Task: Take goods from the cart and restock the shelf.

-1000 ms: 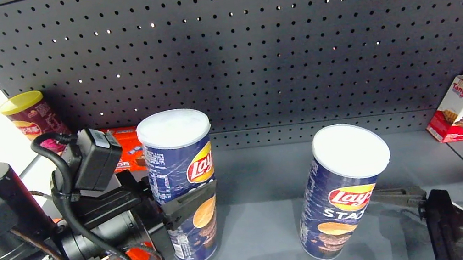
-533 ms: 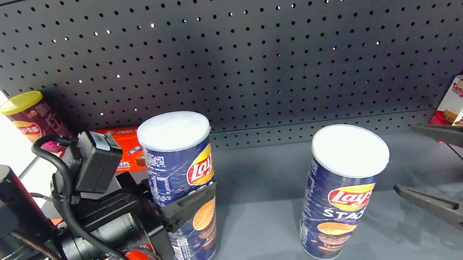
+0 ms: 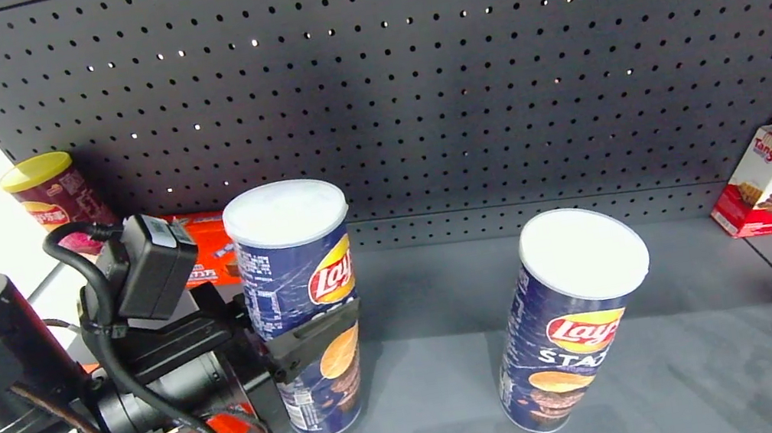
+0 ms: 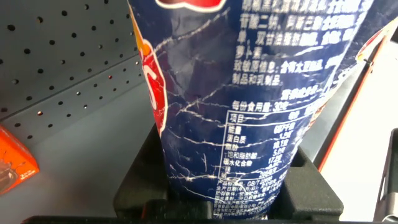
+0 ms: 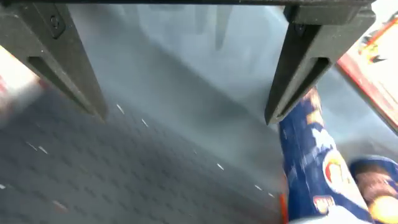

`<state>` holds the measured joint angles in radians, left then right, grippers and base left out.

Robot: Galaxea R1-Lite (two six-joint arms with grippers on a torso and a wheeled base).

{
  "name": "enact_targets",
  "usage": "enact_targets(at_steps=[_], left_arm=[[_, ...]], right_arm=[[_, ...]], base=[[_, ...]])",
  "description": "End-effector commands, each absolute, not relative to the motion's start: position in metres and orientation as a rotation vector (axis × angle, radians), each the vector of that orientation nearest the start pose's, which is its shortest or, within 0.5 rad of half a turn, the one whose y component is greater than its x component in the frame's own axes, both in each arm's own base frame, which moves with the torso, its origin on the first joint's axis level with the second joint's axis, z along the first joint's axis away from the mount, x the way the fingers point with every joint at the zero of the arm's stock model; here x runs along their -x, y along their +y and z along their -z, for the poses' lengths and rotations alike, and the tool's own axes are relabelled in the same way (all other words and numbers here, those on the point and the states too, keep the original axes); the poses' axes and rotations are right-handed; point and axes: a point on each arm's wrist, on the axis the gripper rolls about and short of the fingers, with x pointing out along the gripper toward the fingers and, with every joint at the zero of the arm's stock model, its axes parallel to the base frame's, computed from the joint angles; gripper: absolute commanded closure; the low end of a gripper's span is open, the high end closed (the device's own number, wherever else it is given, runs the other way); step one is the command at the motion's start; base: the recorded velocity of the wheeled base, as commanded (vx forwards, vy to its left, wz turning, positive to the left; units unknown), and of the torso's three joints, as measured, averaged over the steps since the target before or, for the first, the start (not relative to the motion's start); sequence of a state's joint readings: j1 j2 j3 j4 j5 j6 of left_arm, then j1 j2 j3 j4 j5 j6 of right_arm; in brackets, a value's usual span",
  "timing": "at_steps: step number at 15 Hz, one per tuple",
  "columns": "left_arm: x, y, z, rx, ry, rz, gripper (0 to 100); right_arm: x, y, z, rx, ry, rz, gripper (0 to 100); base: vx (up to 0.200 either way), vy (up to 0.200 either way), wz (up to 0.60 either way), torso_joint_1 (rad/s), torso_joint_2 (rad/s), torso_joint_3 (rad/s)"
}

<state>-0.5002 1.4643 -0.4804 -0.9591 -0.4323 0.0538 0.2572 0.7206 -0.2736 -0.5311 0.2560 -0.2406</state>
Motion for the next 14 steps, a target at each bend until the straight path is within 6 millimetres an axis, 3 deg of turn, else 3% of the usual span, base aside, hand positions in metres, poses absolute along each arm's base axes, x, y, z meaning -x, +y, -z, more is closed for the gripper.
enact_targets(at_steps=[1, 5, 10, 14], left_arm=[[-0.196, -0.118, -0.192, -0.052, 0.003, 0.932, 100], [-0.197, -0.118, -0.192, -0.052, 0.003, 0.932, 100], [-0.196, -0.119, -0.194, -0.055, -0.007, 0.936, 100], [-0.197, -0.121, -0.199, -0.052, -0.028, 0.945, 100]], right_arm=[[0.001, 0.002, -0.18, 0.228, -0.174, -0.313, 0], [0.032, -0.004, -0.14, 0.136, -0.066, -0.2, 0], [0.016, -0.006, -0.092, 0.093, 0.041, -0.003, 0], [0.014, -0.004, -0.084, 0.019, 0.045, -0.057, 0]], base=[[0.0, 0.0, 0.0, 0.0, 0.0, 0.0], [0.0, 0.0, 0.0, 0.0, 0.0, 0.0], [0.0, 0.0, 0.0, 0.0, 0.0, 0.0], [0.0, 0.0, 0.0, 0.0, 0.0, 0.0]])
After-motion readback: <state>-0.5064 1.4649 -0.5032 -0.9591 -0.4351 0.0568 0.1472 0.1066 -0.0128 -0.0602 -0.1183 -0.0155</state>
